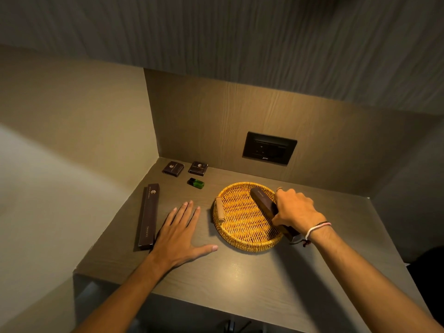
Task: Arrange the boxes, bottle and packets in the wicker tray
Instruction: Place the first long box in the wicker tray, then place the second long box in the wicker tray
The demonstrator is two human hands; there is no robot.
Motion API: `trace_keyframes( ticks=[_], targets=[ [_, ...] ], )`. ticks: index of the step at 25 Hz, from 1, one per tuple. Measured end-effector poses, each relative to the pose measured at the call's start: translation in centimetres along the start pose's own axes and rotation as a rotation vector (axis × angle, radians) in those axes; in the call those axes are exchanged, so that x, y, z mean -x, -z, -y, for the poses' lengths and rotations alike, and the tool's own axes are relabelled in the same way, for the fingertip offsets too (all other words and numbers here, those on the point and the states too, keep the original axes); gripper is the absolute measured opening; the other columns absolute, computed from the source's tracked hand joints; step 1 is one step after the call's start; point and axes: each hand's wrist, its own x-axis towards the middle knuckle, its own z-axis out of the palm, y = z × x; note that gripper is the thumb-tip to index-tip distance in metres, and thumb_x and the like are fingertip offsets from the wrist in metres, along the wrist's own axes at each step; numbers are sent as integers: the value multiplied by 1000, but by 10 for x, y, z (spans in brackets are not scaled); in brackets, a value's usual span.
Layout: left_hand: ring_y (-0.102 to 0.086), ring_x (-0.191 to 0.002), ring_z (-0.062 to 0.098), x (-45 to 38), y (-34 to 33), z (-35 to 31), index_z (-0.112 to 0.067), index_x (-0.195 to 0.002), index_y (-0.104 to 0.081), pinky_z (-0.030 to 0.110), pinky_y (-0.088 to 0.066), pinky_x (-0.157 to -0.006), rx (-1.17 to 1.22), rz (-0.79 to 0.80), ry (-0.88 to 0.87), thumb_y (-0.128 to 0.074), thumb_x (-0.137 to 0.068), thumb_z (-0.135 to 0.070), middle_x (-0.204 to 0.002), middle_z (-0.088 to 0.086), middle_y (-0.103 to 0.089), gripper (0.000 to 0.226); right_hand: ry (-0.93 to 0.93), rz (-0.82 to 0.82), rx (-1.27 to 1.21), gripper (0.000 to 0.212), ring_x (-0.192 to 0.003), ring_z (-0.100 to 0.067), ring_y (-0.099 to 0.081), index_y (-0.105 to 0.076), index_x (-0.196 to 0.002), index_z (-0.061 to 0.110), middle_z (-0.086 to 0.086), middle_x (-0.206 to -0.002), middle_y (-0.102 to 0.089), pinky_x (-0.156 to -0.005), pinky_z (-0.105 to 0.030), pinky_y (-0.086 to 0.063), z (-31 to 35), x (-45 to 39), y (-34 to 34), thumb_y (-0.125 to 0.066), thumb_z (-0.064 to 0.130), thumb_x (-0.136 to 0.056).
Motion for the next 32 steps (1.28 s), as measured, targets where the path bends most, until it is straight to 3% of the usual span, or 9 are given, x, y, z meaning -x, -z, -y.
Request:
trace_keyframes(
  ticks=[8,12,15,17,19,22,26,30,32],
  targets=[
    [13,-153,20,1,2,0,-20,-158,4,41,8,-125,-4,5,-4,-19,-67,-99,-167,7,12,122,23,-37,87,44,-106,-32,-64,-55,-122,13,-12,-116,-63,-93,-49,-54,2,0,3,-72,28,-85],
    [13,-153,19,0,1,0,-21,-158,5,40,9,-124,-8,5,-4,-20,-67,-99,-167,6,12,122,27,-30,-14,51,-104,-30,-64,-55,-115,16,-9,-111,-64,-94,-51,-53,-4,0,7,-74,49,-82],
    [12,-153,19,-1,0,0,-21,-158,4,40,8,-124,-8,4,-6,-20,-67,-99,-167,6,11,122,24,-310,-177,41,-87,-26,-63,-56,-101,23,-3,-94,-63,-80,-48,-55,-22,-6,10,-62,61,-85],
    [12,-154,19,-1,1,0,-21,-158,4,40,9,-123,-10,0,-6,-21,-67,-99,-167,6,10,122,5,-543,-315,26,-80,-25,-60,-54,-95,27,-1,-89,-62,-72,-43,-50,-44,-17,4,-53,52,-94],
    [12,-154,19,-1,2,-1,-21,-158,3,40,9,-124,2,8,-2,-21,-69,-98,-167,6,10,120,-39,-616,-426,16,-90,-29,-63,-57,-102,24,-7,-103,-65,-76,-46,-52,-73,-32,-17,-46,35,-100],
    [8,-154,19,0,9,0,-20,-158,1,39,5,-124,16,53,-1,-24,-79,-88,-167,6,7,107,-87,-413,-530,31,-127,-33,-53,-54,-130,19,-13,-139,-55,-104,-53,-47,-116,-40,-83,-41,19,-102],
    [-36,-143,23,-13,43,9,-19,-147,-41,39,-35,-113,189,111,42,-49,-95,-54,-159,9,-31,63,-58,-305,-315,51,-154,-23,-18,-29,-155,25,-6,-166,-24,-124,-44,-13,-137,-33,-151,-31,34,-105],
    [-60,-101,18,-13,77,35,-14,-117,-64,25,-50,-76,57,-267,271,-64,-92,-34,-123,10,-58,31,-70,-348,-305,53,-154,-23,-18,-29,-155,23,-6,-165,-24,-125,-44,-13,-135,-36,-151,-30,38,-104],
    [-63,-95,27,-9,88,52,-11,-114,-62,36,-55,-71,-47,-189,485,-69,-88,-42,-110,14,-61,41,-65,-367,-303,53,-154,-24,-20,-31,-155,23,-7,-165,-27,-125,-45,-15,-133,-35,-151,-32,37,-104]
  ],
)
